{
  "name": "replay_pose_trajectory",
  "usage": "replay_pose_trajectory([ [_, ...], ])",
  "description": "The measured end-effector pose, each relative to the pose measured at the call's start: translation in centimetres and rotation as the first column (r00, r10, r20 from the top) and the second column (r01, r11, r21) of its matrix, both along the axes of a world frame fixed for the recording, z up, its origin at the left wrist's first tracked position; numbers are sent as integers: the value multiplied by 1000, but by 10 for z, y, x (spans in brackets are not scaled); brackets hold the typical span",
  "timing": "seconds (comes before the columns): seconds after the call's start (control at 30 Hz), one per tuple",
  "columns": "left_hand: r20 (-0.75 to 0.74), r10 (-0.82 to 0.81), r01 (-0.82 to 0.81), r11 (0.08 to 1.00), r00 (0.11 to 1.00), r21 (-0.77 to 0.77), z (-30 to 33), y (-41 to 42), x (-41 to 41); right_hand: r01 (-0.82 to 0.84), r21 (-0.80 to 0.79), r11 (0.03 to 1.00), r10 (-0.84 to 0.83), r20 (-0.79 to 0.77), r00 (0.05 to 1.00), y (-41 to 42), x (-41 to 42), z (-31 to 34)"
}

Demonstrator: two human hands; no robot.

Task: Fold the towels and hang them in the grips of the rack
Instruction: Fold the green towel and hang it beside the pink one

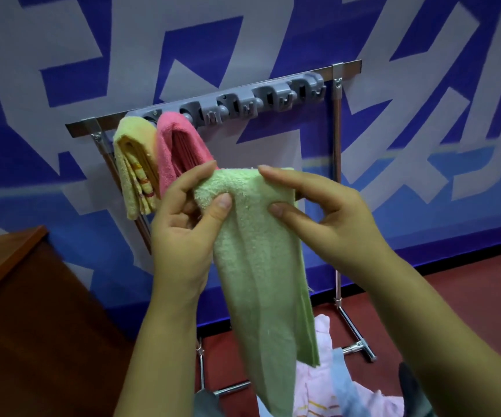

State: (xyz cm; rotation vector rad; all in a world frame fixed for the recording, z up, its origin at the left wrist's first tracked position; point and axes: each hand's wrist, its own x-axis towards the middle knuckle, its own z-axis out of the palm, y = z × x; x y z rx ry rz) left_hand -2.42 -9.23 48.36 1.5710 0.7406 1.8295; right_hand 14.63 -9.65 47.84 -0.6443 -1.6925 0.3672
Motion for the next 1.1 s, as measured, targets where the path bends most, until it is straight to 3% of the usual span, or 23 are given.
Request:
replay_pose_trajectory([
  [0.17,-19,-48,48,999,999,-17,12,-1,6,123,25,992,-123,-6,992,1,0,9],
  [0.33,-67,-136,129,987,988,-99,25,0,2,-95,-191,977,118,111,987,5,4,32],
  [0.53,13,-181,181,975,983,-126,42,19,-12,-15,-148,989,72,388,919,19,-1,69],
  [0.67,57,-195,202,968,979,-151,54,31,-18,23,-237,971,112,542,833,30,-8,99],
  [0.77,104,-147,166,964,984,-207,61,44,-20,89,-290,953,102,584,805,44,-15,118],
  [0.87,373,9,107,952,928,-288,70,61,-16,140,-323,936,62,543,838,65,-26,136],
  [0.93,450,147,3,949,881,-316,70,72,-13,176,-337,925,28,524,852,80,-34,149],
  [1.1,288,173,-96,960,942,-262,57,86,15,230,-363,903,-28,483,875,113,-46,181],
])
